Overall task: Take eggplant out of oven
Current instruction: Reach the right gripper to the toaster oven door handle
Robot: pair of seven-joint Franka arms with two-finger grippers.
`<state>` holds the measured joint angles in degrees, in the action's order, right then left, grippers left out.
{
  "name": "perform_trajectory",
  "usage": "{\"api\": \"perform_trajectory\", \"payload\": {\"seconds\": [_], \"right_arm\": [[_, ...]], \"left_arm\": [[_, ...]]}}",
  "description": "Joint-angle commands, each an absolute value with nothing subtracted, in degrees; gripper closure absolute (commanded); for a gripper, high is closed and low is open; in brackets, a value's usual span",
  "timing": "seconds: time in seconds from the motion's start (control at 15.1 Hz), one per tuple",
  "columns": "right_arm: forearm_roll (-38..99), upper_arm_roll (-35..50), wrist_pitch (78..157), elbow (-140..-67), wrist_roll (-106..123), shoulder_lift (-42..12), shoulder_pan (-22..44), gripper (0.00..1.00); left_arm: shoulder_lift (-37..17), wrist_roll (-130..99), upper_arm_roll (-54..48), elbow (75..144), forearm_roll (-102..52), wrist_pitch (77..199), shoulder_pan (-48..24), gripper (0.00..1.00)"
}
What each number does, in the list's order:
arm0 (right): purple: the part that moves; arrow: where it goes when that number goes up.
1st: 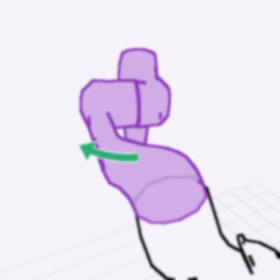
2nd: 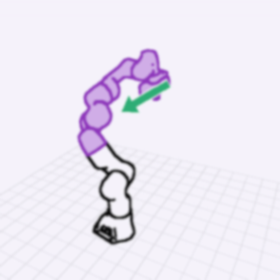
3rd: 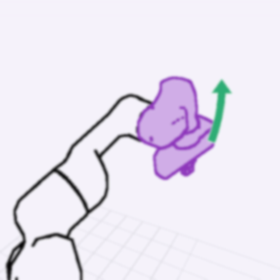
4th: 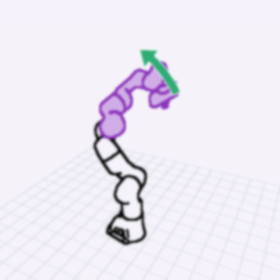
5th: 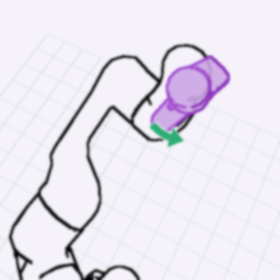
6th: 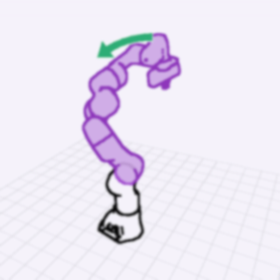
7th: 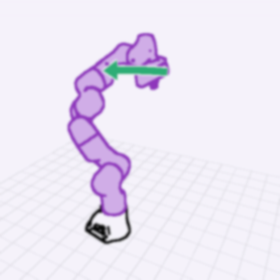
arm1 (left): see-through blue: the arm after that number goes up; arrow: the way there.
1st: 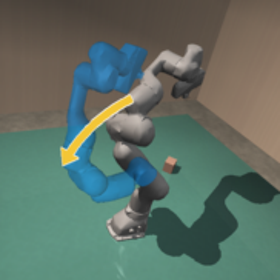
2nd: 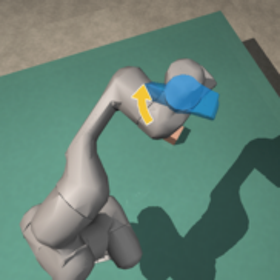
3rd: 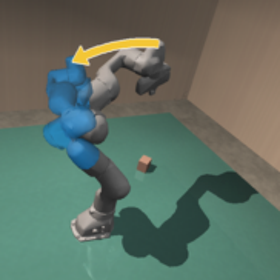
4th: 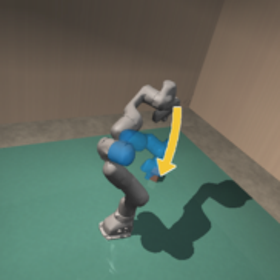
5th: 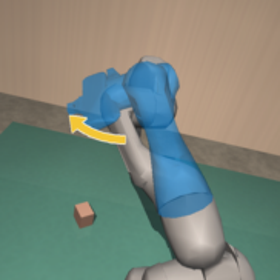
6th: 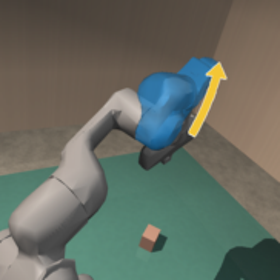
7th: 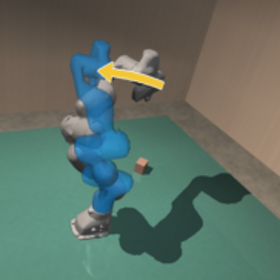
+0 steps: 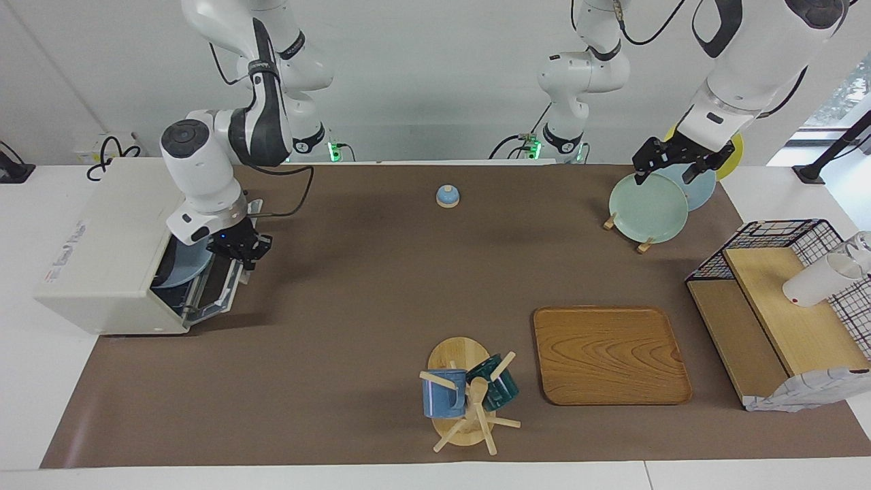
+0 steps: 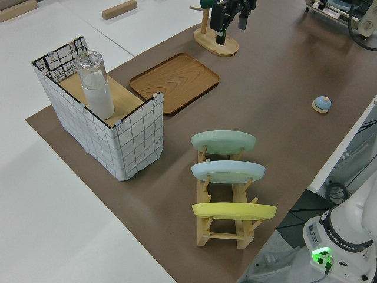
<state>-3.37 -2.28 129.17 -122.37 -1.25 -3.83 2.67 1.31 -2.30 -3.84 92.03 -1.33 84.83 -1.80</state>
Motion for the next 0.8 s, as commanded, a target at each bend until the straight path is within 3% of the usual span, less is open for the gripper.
{"api": "perform_trajectory", "payload": {"seconds": [0.0,0.27,0.66,0.73], "right_arm": [[-3.34,-2.46,133.40,-122.70,-4.48,-6.23,3.87,1.00],[-3.34,-2.11,137.11,-122.26,-5.27,-10.72,4.13,1.00],[-3.43,-2.02,127.19,-117.16,-6.59,-10.02,5.71,1.00],[-3.43,-2.02,125.18,-116.98,-6.59,-8.98,5.54,0.93]], "left_arm": [[2.11,-2.29,-3.87,92.64,-2.02,84.82,-1.32,0.00],[2.11,-2.29,-3.87,92.64,-2.02,84.90,-1.32,0.00],[2.11,-2.29,-3.87,92.64,-2.02,84.81,-1.32,0.00],[2.11,-2.29,-3.87,92.64,-2.02,84.81,-1.32,0.00]]}}
